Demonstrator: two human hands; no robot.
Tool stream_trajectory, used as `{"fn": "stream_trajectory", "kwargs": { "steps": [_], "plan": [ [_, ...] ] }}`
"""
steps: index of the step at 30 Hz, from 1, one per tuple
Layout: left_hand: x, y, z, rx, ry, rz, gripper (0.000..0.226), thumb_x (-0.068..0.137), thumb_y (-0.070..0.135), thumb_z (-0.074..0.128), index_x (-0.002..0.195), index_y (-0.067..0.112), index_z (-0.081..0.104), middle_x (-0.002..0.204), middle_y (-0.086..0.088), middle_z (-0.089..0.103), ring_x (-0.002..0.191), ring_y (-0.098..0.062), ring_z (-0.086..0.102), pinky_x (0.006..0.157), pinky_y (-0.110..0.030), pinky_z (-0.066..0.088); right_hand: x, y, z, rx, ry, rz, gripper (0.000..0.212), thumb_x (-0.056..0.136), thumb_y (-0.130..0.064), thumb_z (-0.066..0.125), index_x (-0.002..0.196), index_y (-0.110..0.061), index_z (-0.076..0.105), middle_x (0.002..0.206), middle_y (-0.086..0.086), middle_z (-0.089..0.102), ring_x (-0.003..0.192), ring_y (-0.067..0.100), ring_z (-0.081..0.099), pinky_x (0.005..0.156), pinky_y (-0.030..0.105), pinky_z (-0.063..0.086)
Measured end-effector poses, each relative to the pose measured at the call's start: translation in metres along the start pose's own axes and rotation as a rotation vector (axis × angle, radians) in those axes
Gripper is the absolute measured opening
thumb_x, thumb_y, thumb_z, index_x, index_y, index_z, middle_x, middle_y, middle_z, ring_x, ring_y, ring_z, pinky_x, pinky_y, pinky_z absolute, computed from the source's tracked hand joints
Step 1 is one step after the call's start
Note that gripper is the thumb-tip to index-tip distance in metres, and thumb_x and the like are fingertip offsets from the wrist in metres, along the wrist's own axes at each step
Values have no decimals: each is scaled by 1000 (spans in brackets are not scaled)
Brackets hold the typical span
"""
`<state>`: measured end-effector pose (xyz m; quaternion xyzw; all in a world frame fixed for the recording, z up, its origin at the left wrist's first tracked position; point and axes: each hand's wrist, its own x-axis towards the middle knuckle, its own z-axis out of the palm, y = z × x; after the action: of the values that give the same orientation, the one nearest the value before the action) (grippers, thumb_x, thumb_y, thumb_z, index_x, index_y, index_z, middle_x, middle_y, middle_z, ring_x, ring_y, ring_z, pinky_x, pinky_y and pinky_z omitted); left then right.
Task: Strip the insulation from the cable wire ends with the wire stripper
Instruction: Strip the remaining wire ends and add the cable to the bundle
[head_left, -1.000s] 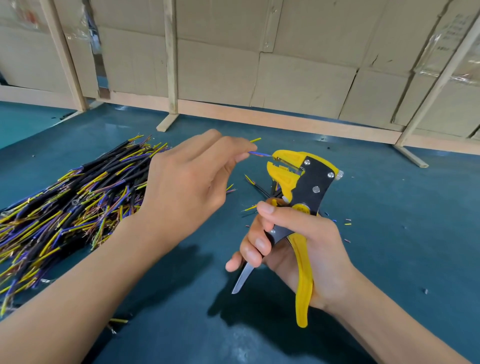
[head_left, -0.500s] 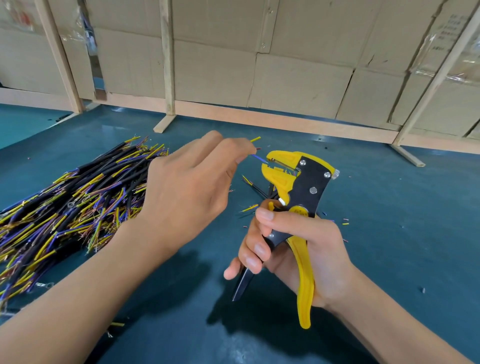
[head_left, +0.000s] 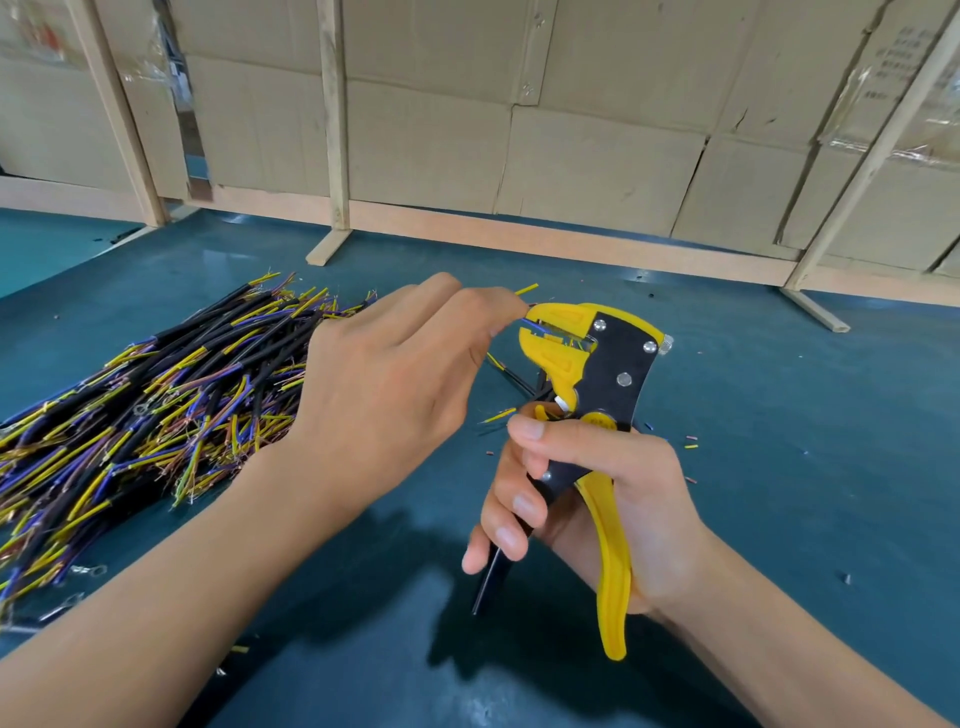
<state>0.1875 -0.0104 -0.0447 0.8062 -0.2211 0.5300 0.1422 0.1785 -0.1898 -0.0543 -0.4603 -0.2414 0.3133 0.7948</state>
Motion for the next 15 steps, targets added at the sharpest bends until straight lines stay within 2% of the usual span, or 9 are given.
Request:
{"fn": "stream_trajectory", "kwargs": {
  "steps": [10,15],
  "plan": [
    [2,4,-2,-20,17,-11,20,100,8,56,106,11,75,75,-3,60,62,-23,51,48,-38,41,-2,-6,6,2,79,24,32,88,-11,59,61,-8,44,49,8,37,39,24,45,52,39,50],
    [3,4,-1,-86,15,-50,19,103,13,56,107,11,75,77,-1,64,64,-18,51,57,-25,37,-4,-10,11,-2,127,47,34,86,-12,61,58,-10,41,46,7,34,34,22,41,47,34,46]
  ]
}}
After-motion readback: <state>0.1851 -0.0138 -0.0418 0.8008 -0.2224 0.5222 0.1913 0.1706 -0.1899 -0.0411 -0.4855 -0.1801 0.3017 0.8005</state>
